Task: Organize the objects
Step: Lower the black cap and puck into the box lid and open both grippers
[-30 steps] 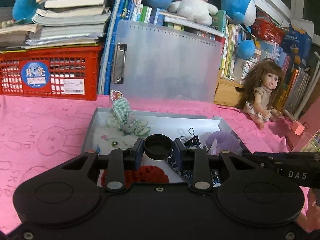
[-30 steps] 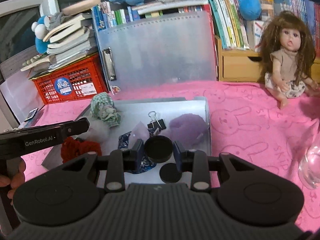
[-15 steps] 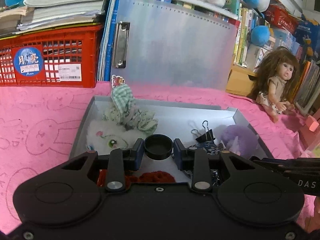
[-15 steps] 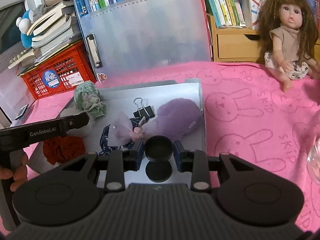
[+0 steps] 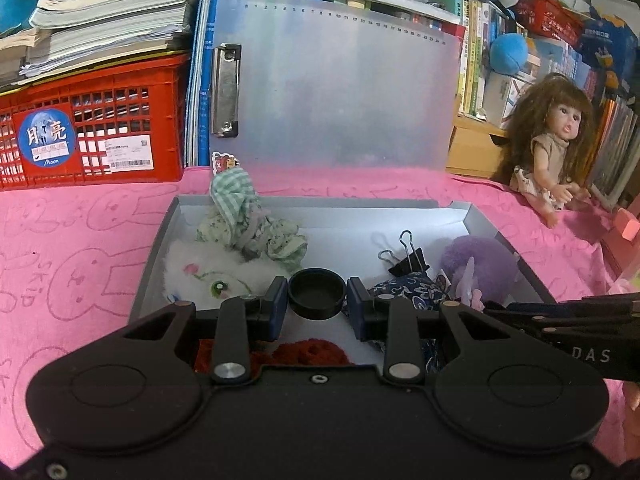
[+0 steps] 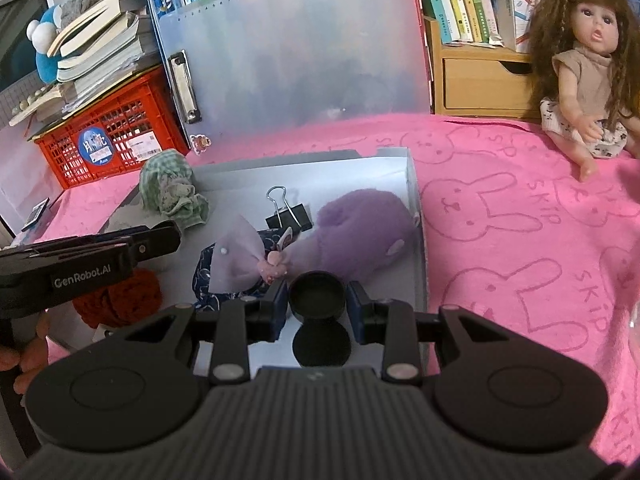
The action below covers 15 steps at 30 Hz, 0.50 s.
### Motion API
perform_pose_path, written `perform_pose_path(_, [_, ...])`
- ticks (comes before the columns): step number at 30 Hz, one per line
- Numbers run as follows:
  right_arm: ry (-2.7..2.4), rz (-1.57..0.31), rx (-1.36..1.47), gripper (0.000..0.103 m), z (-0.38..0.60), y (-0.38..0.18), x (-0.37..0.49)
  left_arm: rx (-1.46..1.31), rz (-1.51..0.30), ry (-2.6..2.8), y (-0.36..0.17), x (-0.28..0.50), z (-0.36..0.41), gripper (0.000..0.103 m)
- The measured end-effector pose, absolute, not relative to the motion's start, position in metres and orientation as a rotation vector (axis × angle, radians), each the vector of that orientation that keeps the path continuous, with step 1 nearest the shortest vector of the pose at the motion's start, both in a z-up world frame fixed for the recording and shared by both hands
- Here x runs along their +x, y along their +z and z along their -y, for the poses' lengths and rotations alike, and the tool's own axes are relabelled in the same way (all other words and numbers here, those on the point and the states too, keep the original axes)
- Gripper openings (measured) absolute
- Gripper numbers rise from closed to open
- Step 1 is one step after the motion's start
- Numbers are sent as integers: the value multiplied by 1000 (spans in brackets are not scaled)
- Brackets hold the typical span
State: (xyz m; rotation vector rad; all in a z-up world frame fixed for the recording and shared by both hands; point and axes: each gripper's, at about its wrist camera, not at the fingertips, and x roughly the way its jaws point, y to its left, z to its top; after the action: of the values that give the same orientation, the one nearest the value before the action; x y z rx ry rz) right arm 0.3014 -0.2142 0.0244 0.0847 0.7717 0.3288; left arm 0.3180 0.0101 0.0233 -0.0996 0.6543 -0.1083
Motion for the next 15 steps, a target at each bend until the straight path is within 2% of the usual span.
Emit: perform_pose_path(15, [322,-786,33,38,197,21,320,-95,-661,-120,14,322,1,30])
